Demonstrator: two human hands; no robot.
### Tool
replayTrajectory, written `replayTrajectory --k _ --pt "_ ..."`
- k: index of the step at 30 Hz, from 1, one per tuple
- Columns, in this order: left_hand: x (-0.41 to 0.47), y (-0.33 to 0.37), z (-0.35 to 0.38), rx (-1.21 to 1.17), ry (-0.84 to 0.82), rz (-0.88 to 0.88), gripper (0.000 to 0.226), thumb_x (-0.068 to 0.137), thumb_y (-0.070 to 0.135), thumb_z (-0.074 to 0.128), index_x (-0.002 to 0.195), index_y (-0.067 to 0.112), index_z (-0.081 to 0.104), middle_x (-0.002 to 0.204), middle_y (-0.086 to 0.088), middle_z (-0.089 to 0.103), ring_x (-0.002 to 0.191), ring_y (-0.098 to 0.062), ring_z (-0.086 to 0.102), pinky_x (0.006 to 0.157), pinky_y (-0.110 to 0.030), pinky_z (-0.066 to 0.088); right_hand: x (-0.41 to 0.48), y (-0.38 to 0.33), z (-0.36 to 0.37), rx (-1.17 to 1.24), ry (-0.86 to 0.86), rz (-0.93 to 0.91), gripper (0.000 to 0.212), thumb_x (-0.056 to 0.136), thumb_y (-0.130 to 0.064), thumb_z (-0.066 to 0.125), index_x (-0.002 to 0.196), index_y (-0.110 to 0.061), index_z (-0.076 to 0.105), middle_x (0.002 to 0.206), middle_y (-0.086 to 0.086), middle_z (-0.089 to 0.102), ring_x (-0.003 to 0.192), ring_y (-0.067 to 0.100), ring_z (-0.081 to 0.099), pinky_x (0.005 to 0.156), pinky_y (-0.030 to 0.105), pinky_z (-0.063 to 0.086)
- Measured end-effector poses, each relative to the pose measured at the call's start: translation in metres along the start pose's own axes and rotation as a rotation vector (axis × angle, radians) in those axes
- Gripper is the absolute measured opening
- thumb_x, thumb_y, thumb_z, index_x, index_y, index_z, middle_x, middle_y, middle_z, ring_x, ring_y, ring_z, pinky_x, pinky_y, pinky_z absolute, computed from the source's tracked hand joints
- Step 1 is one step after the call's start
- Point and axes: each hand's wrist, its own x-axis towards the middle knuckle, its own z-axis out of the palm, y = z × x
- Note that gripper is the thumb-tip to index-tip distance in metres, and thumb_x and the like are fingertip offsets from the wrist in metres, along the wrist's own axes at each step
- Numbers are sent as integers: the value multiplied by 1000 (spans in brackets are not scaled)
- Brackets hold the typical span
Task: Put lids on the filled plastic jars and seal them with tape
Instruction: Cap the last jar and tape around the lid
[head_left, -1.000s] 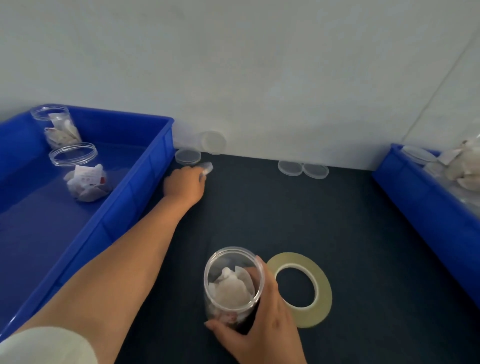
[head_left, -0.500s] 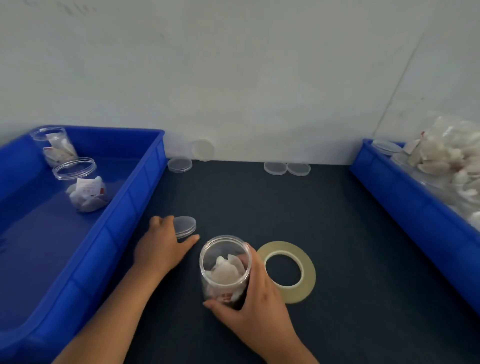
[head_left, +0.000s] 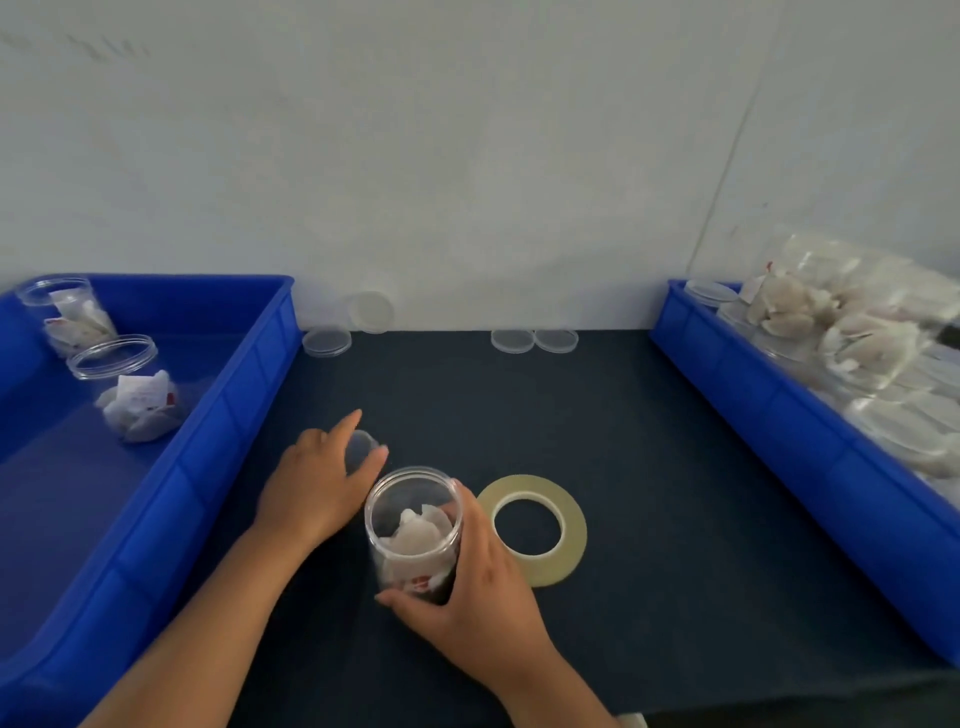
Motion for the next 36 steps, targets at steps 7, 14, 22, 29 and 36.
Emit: replayTrajectory --k 7,14,22,29,36 --pt "-52 48 -70 -281 -38 443 58 90 89 30 138 61 47 122 37 55 111 13 57 83 -24 53 0 3 0 6 -47 30 118 71 -84 72 158 -54 -2 151 -49 24 142 -15 35 114 22 42" --pt "-77 66 -60 239 -119 557 92 73 100 35 154 56 23 143 34 35 111 8 45 84 -16 44 3 -3 -1 43 -20 4 107 77 -73 78 159 -53 14 152 -35 39 135 -12 45 105 18 48" --pt "-72 85 -48 381 -109 487 79 81 87 49 149 52 32 132 20 48 103 -7 58 81 -27 53 5 -9 -5 56 9 -24 93 78 -63 82 148 -58 22 139 -35 48 124 -10 53 93 7 46" --pt "-71 81 -48 369 -193 553 70 84 79 57 144 54 33 133 24 44 106 -2 54 84 -23 51 5 -5 -1 108 3 34 84 76 -70 81 144 -50 35 127 -30 56 112 -3 62 79 12 52" --pt "-63 65 -60 79 -509 633 61 83 68 68 134 64 35 139 48 19 129 25 20 90 -16 40 5 -3 -4 69 3 62 80 69 -66 83 134 -48 41 118 -29 61 106 -5 63 79 16 53"
